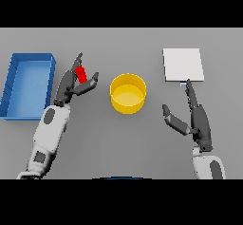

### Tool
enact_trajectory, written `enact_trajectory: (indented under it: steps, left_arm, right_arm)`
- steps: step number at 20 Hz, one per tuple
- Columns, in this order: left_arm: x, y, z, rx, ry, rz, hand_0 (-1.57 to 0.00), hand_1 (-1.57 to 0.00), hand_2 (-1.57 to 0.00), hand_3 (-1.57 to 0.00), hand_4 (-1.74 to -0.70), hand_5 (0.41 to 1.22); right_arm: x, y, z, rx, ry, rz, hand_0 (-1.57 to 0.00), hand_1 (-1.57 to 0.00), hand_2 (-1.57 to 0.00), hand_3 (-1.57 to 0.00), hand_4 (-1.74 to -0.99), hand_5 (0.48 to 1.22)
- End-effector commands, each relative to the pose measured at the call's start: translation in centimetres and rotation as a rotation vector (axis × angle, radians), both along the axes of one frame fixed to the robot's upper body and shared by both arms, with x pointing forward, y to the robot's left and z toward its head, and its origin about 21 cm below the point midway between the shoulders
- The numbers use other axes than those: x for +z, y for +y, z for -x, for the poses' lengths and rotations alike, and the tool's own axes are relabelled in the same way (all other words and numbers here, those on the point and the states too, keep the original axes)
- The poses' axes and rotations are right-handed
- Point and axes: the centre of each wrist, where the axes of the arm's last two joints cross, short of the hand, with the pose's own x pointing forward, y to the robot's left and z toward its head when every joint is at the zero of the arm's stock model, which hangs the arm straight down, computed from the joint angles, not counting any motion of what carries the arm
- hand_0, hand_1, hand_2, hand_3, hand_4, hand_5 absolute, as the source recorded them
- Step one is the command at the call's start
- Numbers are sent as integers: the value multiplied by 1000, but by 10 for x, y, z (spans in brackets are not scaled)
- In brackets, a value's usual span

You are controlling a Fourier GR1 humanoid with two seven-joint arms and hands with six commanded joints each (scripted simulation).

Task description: Pick up the red beaker and tilt it to pour out 1 green nut into yellow bowl. Pick up the yellow bowl and place it on the metallic measuring scale.

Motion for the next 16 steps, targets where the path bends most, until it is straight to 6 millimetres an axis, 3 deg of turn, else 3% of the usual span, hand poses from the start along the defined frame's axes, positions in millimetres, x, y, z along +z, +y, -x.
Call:
enact_trajectory:
  steps: [1,3,4,5,7,10,14,16]
  left_arm:
    - [-2,-4,-2,-1,0,5,1,1,1,1,-1335,698]
    - [-1,-7,-8,20,-10,39,1,-26,-67,-31,-1378,724]
    - [1,-3,-10,30,-15,55,-119,-146,-182,-124,-1410,750]
    - [-2,-7,-9,41,-14,74,-285,-328,-364,-292,-1449,783]
    - [-1,-10,-12,69,4,50,-662,-699,-733,-724,-1500,941]
    - [-2,-16,-13,29,-35,13,-1106,-1125,-1142,-974,-1603,1078]
    - [-1,-16,-11,16,-21,5,-1380,-1388,-1395,-1326,-1505,1162]
    - [1,-17,-12,39,-20,23,-1449,-1454,-1458,-1414,-1590,1151]
  right_arm:
    - [0,-2,-2,5,2,-1,1,1,1,1,-1263,640]
    - [-3,1,0,11,-2,2,1,1,1,1,-1259,642]
    - [-3,1,4,18,-9,0,1,1,1,1,-1260,642]
    - [-3,-2,4,13,-21,3,1,1,1,1,-1258,644]
    - [2,-5,2,0,-20,9,1,1,1,1,-1255,644]
    - [2,0,4,5,-11,1,1,1,1,1,-1252,644]
    - [-1,2,5,4,-6,-6,1,1,1,1,-1257,645]
    - [-2,-3,9,-2,-5,-12,1,1,1,1,-1257,643]
